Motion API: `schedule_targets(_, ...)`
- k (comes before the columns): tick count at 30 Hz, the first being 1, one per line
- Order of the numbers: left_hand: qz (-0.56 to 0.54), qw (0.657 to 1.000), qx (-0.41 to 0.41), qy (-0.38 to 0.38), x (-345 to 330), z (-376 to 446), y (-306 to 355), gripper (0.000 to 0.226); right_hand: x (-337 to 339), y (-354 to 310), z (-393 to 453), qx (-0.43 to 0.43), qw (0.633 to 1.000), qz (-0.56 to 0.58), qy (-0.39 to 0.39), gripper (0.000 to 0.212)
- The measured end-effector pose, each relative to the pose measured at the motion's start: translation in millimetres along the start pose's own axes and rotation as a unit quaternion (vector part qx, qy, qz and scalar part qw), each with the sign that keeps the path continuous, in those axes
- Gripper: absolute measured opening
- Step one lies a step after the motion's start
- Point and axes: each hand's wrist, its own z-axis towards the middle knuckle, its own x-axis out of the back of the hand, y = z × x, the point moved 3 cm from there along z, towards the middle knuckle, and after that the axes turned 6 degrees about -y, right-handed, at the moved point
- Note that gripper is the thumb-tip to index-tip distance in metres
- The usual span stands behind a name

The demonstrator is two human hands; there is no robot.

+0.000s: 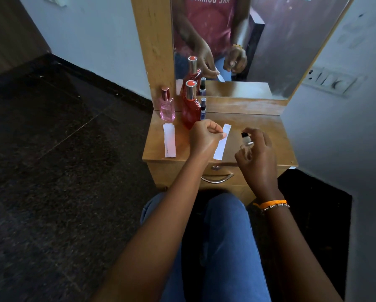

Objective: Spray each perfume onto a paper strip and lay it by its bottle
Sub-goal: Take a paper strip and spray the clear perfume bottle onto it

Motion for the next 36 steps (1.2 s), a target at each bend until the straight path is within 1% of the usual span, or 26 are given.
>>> schedule_targets(2,0.019,1.0,0.002,0.013,-8,9,2,0.005,-1,7,-3,0.002,1.0,0.005,-0.004,0.045)
schedule_targets(3,0.034,0.999,0.004,0.019,-11,12,3,0.005,-1,10,-4,0.0,1.0,0.006,-0.008,0.045)
schedule_targets(6,0.085,0.996,0.004,0.027,-20,15,4,0.011,-4,17,-5,-0.004,1.0,0.01,-0.01,0.044)
schedule_targets(10,0.155,0.988,0.001,0.019,-28,14,0,0.017,-6,20,-5,-0.004,1.0,0.019,-0.006,0.043)
schedule_targets(15,0.288,0.957,-0.036,0.02,-34,14,2,0.02,-11,22,-1,0.001,1.0,0.019,-0.015,0.046)
schedule_targets(17,0.32,0.946,-0.048,0.02,-35,13,0,0.022,-12,21,0,0.0,1.0,0.025,-0.016,0.046)
schedule_targets(20,0.362,0.929,-0.06,0.041,-33,8,-2,0.022,-13,20,-1,-0.004,1.0,0.023,-0.015,0.045)
schedule_targets(22,0.366,0.924,-0.097,0.048,-31,4,1,0.029,-13,20,-2,-0.003,1.0,0.023,-0.013,0.045)
schedule_targets(24,0.344,0.924,-0.155,0.06,-27,-3,9,0.035,-14,20,-3,-0.006,0.999,0.031,-0.014,0.045)
schedule_targets(26,0.313,0.927,-0.191,0.079,-18,-9,17,0.036,-15,19,-3,-0.008,0.999,0.04,-0.012,0.046)
schedule_targets(28,0.284,0.937,-0.18,0.093,-6,-13,15,0.037,-17,17,-4,-0.006,0.999,0.052,-0.011,0.046)
schedule_targets(30,0.273,0.945,-0.145,0.102,7,-13,3,0.038,-20,13,-6,-0.003,0.998,0.06,-0.01,0.045)
schedule_targets(34,0.257,0.957,-0.093,0.095,24,-10,-24,0.04,-28,9,-8,0.001,0.997,0.07,-0.025,0.047)
schedule_targets(36,0.272,0.956,-0.073,0.081,26,-9,-30,0.034,-32,6,-10,0.009,0.997,0.073,-0.034,0.047)
